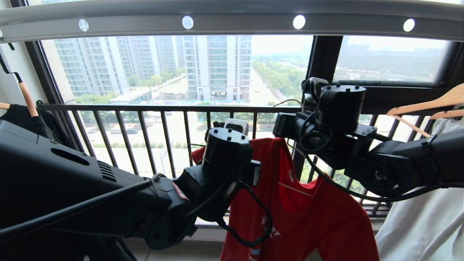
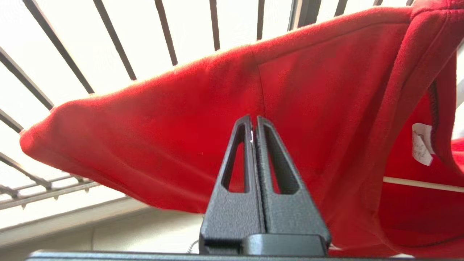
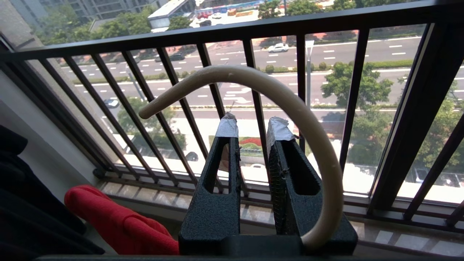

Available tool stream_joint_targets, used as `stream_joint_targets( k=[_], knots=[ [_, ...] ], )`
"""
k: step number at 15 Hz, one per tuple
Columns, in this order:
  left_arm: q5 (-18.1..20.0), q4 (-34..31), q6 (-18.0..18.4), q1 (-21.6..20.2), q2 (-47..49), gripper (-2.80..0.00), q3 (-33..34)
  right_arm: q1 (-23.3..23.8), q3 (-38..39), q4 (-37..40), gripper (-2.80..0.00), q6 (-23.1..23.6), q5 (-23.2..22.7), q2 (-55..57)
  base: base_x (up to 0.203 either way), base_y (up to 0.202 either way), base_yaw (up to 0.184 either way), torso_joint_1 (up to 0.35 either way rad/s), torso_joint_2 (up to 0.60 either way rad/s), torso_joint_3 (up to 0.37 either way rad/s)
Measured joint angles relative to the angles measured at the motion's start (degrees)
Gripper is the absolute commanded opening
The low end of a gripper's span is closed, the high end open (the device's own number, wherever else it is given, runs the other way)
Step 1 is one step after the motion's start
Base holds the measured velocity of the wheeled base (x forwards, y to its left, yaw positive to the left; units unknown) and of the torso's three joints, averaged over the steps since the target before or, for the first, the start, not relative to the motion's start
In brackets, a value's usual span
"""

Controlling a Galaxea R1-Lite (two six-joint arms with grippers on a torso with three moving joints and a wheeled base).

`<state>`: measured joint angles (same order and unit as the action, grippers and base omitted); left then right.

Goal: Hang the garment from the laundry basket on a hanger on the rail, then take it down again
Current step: Take the clothes off the clothes rack

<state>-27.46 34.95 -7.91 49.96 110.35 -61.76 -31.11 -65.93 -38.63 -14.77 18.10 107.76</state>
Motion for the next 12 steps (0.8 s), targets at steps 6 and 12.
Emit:
stream_joint_targets(
  k=[6, 12],
  knots=[
    [1.8, -4.55, -2.11, 4.26, -6.54, 0.0, 2.19, 0.0, 0.0, 0.03, -2.8, 0.0, 0.0, 0.27, 0.0, 0.0, 0.0, 0.0, 0.0, 0.0],
    [3.49, -7.06, -4.1, 4.36, -6.42, 0.0, 0.63, -0.18, 0.2, 0.02, -2.8, -0.07, 0.0, 0.3, 0.0, 0.0, 0.0, 0.0, 0.0, 0.0]
  ],
)
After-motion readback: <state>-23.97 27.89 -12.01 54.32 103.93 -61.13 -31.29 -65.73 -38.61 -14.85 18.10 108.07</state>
